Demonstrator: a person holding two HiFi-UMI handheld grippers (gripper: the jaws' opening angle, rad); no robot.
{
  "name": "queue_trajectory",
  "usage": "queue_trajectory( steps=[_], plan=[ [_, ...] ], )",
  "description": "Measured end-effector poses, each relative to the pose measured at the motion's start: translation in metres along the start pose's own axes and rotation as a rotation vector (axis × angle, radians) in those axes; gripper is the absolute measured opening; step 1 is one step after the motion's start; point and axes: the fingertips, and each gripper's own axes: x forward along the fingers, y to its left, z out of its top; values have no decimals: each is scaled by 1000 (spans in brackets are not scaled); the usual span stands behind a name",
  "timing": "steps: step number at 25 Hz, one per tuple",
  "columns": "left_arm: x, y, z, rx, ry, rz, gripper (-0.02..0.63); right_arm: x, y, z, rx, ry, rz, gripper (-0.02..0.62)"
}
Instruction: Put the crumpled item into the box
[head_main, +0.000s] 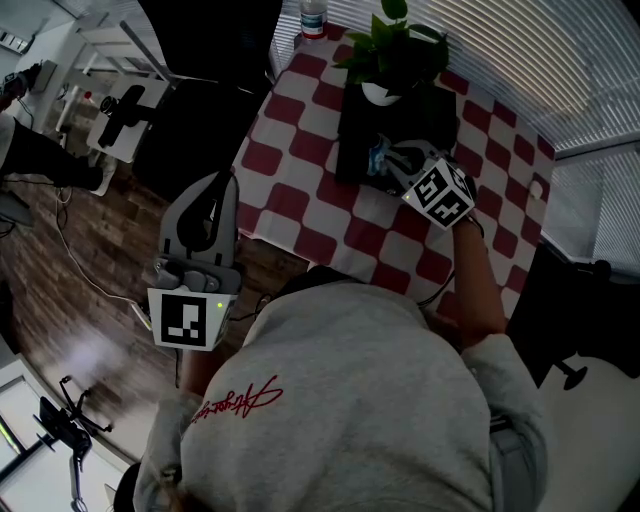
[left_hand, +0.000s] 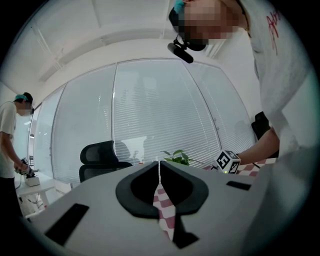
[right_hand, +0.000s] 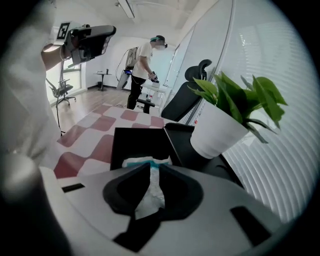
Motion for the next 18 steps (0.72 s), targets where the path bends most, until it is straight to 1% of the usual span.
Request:
queue_trajectory(
  steps=[5,13,18],
  plan=[
    [1,0,4,16,-22,-11,23,-11,-4,7,24,-33,-64,38],
    [0,-4,5,6,-11,-34,22,-28,-8,21,66,-108,-140,17],
    [-2,-2,7,25,-35,-41,23,-36,-8,27,113,-162,-186,12]
  ],
)
